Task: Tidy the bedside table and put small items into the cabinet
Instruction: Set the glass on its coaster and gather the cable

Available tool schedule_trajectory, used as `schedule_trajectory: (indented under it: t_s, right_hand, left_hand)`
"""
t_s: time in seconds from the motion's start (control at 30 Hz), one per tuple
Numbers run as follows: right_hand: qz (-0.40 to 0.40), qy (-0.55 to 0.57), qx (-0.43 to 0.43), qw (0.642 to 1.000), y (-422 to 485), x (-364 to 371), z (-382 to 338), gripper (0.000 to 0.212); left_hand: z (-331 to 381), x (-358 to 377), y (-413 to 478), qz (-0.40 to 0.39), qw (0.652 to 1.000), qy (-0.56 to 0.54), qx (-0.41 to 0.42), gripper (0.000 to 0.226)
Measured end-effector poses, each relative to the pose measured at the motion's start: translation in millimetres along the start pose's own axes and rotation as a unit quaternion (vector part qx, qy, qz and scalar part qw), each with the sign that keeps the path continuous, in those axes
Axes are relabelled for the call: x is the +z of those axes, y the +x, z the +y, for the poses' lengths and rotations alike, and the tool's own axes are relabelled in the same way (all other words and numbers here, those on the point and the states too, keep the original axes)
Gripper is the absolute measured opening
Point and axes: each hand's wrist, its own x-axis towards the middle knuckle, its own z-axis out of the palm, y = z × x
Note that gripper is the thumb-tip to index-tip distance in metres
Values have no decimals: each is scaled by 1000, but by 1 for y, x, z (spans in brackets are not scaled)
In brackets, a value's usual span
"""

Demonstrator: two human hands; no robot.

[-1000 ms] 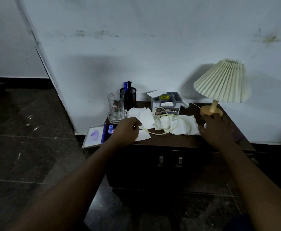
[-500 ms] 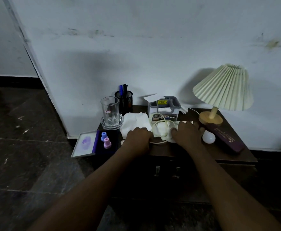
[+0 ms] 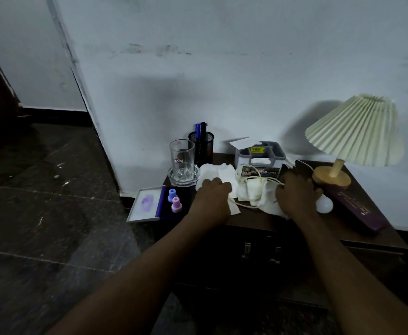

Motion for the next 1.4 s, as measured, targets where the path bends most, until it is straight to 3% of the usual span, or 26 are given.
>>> schedule_trajectory:
  t_s: [0.07, 0.17, 0.4, 0.47, 0.63, 0.67, 0.77, 0.93, 1.07, 1.2, 1.3, 1.4]
  right_hand:
    - [33, 34, -32, 998, 2, -5, 2, 9]
    - [46, 185, -69, 979, 4, -8, 2, 12]
    - [91, 433, 47, 896, 2, -19, -1, 13]
    - [75, 534, 99, 837, 3, -19, -3, 13]
    - [-17, 775, 211, 595, 10, -23, -7, 26]
    - [-34, 792, 217, 569, 11, -24, -7, 28]
    - [-54, 810, 224, 539, 12, -26, -9, 31]
    - [-122, 866, 221, 431, 6, -37, -15, 33]
    - [-135, 898, 166, 385, 1, -51, -17, 37]
    - [-172, 877, 108, 436, -4, -64, -13, 46]
    - [-187, 853, 157, 461, -16, -61, -20, 30]
    - [-162, 866, 214, 422, -20, -57, -27, 39]
  left_hand:
    - [-6, -4, -1, -29, 999, 17, -32, 52]
    - [-12, -5, 0, -82, 995, 0, -54, 61]
    - [-17, 1, 6, -52, 997, 23, -49, 40]
    - [-18, 2, 7, -40, 998, 26, -42, 36]
    - [-17, 5, 9, -28, 999, 33, -32, 31]
    - [-16, 6, 9, -27, 999, 33, -31, 33]
    - [-17, 9, 13, -23, 999, 36, -29, 37]
    - [-15, 14, 17, -2, 999, 38, -27, 35]
    - [-15, 13, 18, 10, 999, 41, -22, 24]
    - [-17, 9, 19, 17, 1000, 9, -10, 21]
    - [-19, 7, 22, 37, 998, -52, -28, 26]
    - [-17, -1, 20, 47, 990, -127, -43, 27]
